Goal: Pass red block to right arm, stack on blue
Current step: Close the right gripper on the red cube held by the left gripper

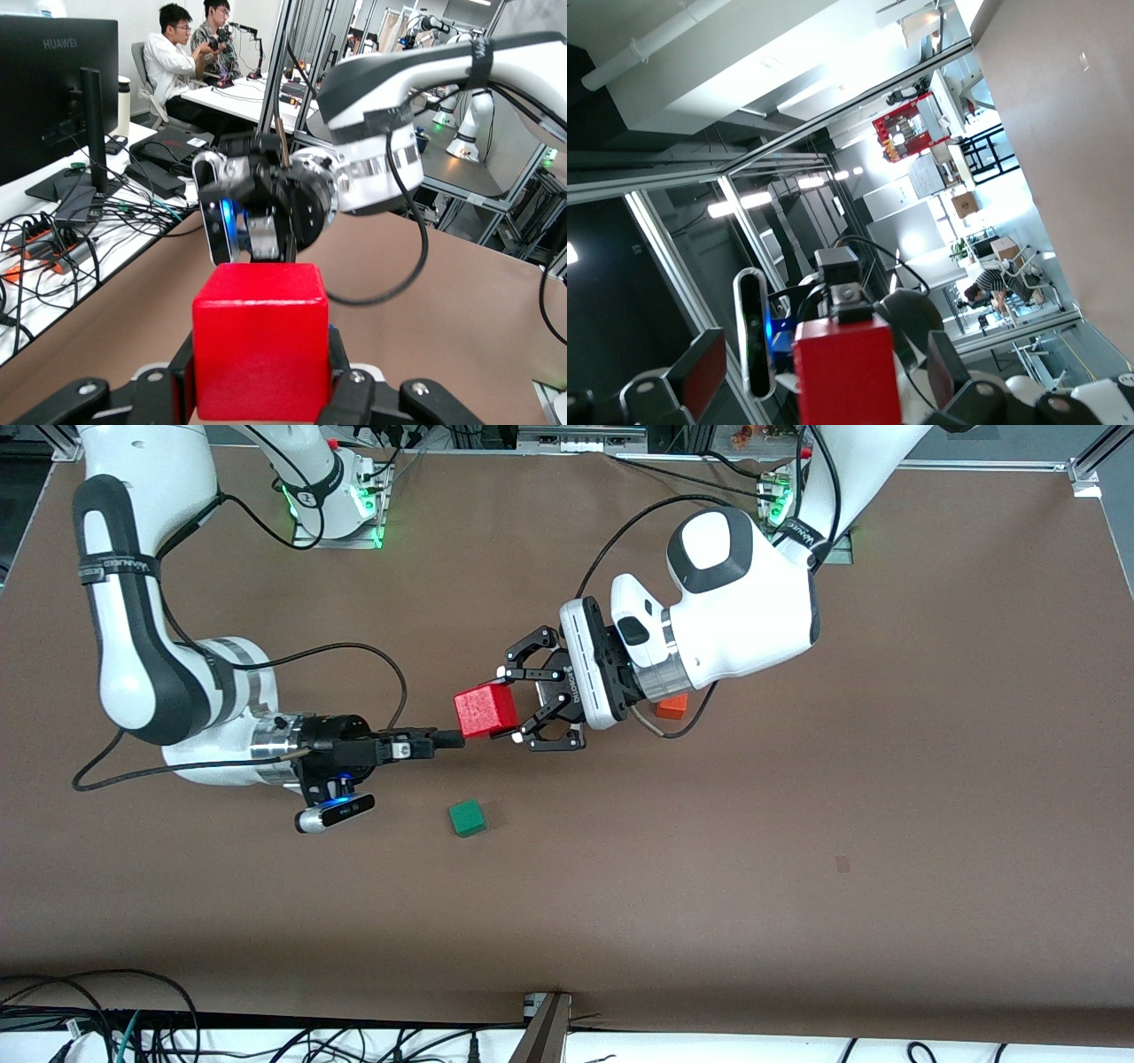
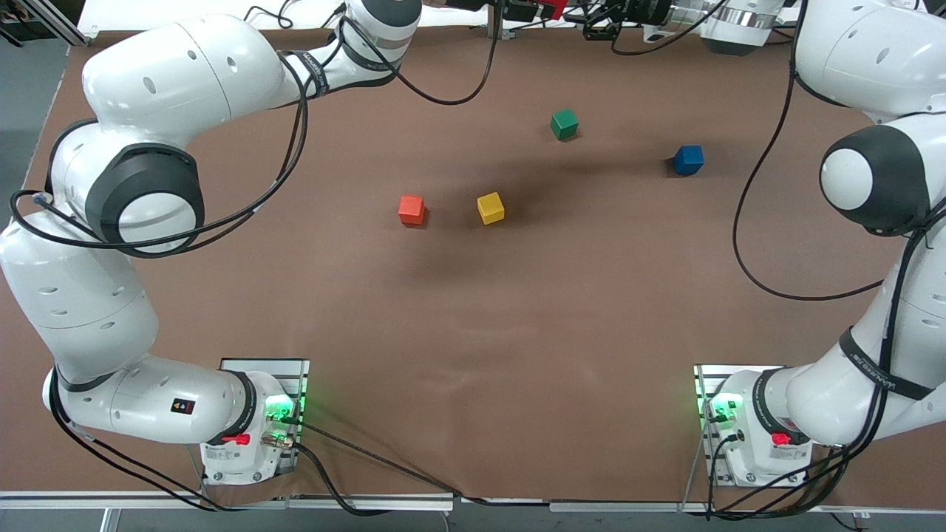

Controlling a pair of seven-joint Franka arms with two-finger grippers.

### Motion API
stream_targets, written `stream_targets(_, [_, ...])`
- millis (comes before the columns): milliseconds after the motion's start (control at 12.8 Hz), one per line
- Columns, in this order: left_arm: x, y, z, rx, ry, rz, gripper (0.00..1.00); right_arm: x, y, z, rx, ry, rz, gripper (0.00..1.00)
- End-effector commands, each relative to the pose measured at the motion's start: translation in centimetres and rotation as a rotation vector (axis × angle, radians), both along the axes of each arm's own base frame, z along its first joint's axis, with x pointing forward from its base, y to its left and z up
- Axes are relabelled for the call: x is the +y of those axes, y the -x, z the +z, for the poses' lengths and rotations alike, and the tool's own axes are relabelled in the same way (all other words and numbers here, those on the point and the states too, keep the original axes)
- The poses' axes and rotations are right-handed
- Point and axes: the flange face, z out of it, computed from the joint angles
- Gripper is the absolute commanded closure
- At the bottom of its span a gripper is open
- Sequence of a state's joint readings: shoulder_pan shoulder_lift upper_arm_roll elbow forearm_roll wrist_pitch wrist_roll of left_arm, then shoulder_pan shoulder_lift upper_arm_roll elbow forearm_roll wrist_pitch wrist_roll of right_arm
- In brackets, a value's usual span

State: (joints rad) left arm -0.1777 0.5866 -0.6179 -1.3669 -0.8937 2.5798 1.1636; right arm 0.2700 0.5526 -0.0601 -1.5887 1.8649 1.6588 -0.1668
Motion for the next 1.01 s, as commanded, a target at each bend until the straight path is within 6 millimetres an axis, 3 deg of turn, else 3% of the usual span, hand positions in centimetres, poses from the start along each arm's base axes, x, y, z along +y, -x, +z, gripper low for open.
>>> stream_targets(0, [-1.2, -1.3, -0.3, -0.012, 0.061, 0.005, 1.00, 0.4, 0.2, 0.4, -0.011, -0.021, -0.033, 0.00])
stream_targets(624, [-0.5, -2.8, -0.7, -0.039, 0.065, 0.019, 1.00, 0.9, 0.1, 0.2, -0.009, -0.006, -0.048, 0.01])
stream_targets(936, [-0.5, -2.9, -0.7, -0.040, 0.065, 0.020, 1.00, 2.3, 0.3, 0.5, -0.002, -0.024, -0.069, 0.01])
